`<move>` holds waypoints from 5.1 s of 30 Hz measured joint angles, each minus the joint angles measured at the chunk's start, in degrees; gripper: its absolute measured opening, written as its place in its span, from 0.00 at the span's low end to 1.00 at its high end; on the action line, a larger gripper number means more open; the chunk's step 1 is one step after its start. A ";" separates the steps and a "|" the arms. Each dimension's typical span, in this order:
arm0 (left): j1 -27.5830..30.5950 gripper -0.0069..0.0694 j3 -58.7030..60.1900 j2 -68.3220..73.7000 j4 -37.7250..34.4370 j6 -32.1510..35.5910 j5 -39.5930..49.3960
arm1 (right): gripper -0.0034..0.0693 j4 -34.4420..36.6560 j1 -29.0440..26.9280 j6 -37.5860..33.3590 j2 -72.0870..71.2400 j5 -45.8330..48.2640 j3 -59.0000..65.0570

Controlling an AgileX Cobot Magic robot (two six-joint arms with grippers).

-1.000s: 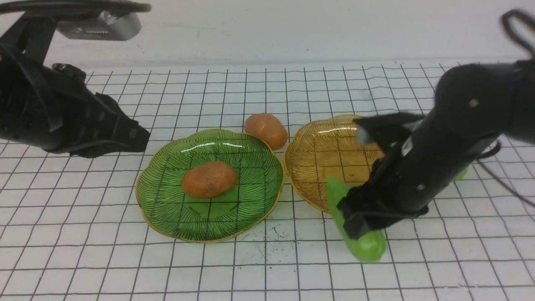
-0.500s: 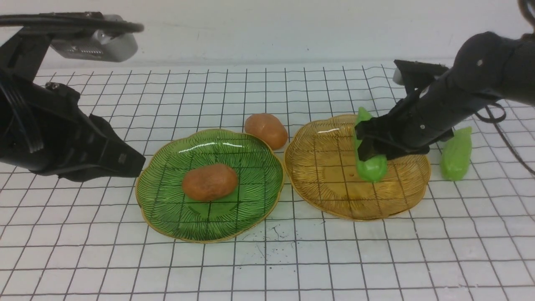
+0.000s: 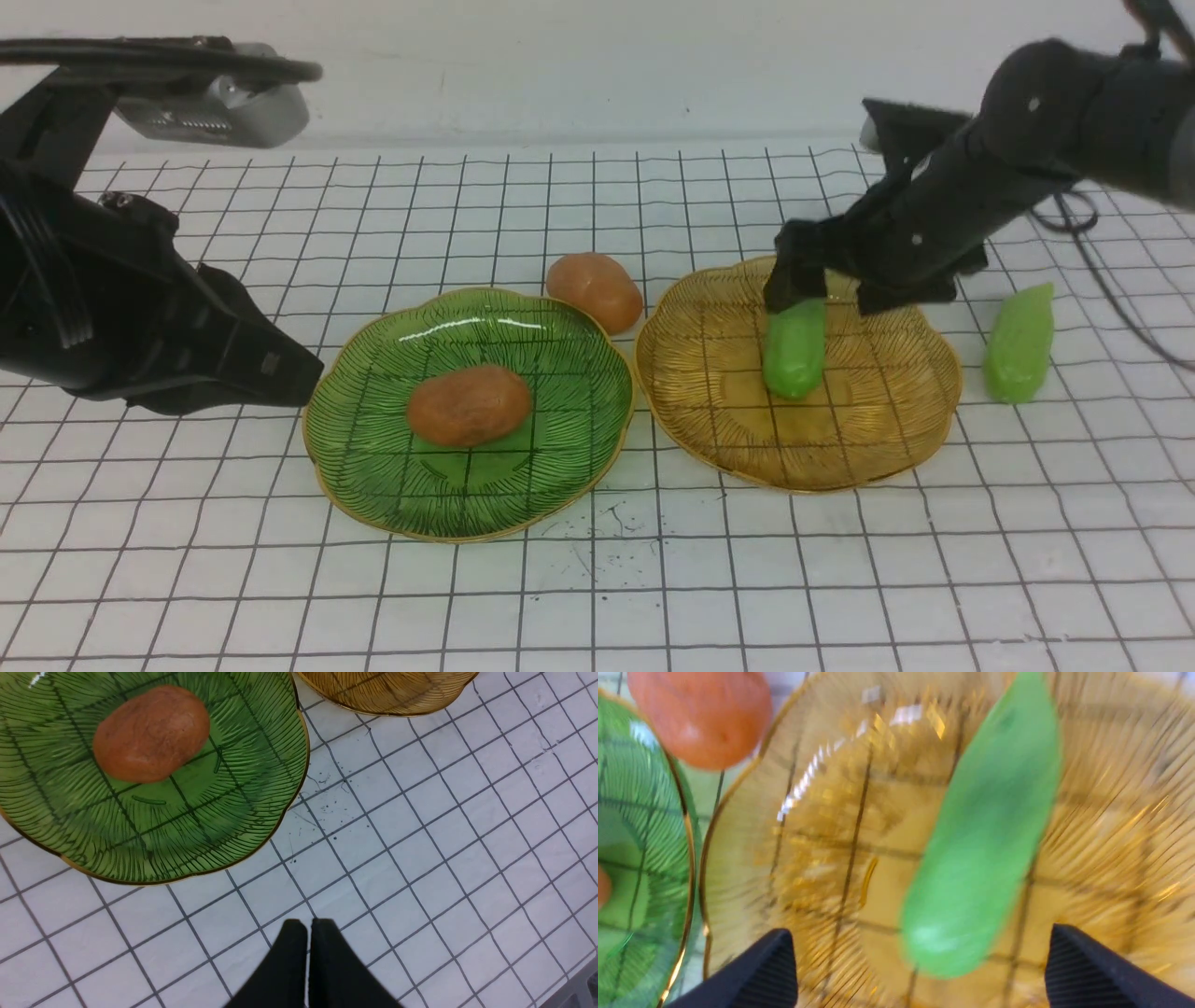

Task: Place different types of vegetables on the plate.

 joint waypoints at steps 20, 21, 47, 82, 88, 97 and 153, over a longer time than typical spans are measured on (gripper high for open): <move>0.00 0.08 0.00 0.00 0.05 0.00 3.05 | 0.85 -10.77 -16.58 16.68 13.94 -0.70 -7.01; 0.00 0.08 0.00 0.00 0.05 0.00 3.16 | 0.85 -10.77 -16.58 16.72 14.54 -0.79 -7.01; 0.00 0.08 0.00 3.96 -1.15 2.39 -9.75 | 0.59 -4.58 -4.05 6.07 9.26 19.83 -12.15; -15.97 0.53 -66.91 66.16 29.42 -37.80 -2.45 | 0.55 -4.97 3.97 1.41 -24.79 22.77 -10.90; -15.97 0.90 -66.91 70.49 29.31 -42.85 -7.24 | 0.55 -6.09 3.97 1.26 -30.53 23.20 -6.76; -15.97 0.98 -66.91 75.06 28.49 -46.49 -11.14 | 0.55 -6.25 3.97 0.46 -32.95 23.43 -3.89; -16.18 0.60 -55.86 56.79 21.90 -28.98 4.28 | 0.55 -3.33 3.97 -1.17 -32.95 23.43 -3.70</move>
